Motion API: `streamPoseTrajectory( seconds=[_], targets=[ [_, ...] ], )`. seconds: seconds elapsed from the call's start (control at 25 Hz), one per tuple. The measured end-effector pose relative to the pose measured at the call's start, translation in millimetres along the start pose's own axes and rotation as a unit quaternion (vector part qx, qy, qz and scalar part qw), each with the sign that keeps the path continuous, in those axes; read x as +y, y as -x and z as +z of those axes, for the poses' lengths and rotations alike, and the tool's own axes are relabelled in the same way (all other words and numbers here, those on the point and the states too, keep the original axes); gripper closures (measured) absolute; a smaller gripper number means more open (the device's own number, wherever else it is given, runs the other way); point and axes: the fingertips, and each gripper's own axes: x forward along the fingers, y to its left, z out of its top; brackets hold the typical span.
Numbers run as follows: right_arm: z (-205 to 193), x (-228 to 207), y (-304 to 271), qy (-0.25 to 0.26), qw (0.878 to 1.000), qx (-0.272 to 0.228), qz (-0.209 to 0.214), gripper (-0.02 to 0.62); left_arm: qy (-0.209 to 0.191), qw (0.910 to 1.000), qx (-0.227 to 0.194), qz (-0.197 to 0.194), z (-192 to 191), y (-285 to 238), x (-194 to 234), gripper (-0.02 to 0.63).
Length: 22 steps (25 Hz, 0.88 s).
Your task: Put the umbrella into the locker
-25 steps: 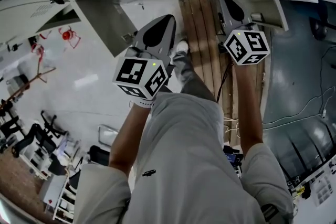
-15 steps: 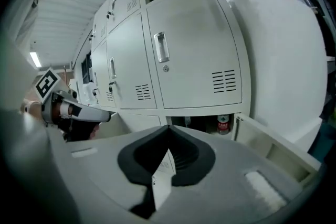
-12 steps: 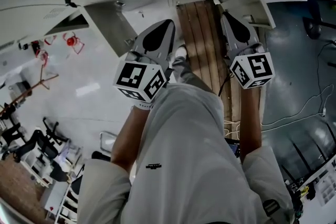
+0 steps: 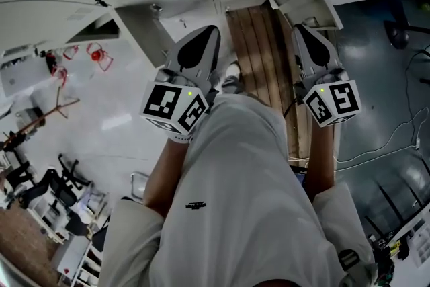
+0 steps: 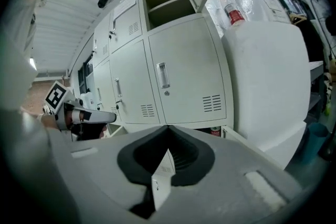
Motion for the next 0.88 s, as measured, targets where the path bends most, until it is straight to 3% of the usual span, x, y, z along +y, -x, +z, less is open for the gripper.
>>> streamPoseTrajectory(
  seconds=[0.28,0.68,0.88],
  targets=[
    [24,12,29,0.004,1.000,-0.025,-0.012,0.598,-0.027,0.9995,-0.012,-0.009,23,20,-21,0.588],
    [29,33,58,0.031,0.999,-0.020,-0.023,0.598,-0.045,0.9979,-0.046,0.001,44,49,-26,0.588],
    [36,34,61,-0.024,0.998,-0.045,-0.034,0.600,-0.054,0.9973,-0.050,-0.005,49,57,-30,0.588]
  ],
)
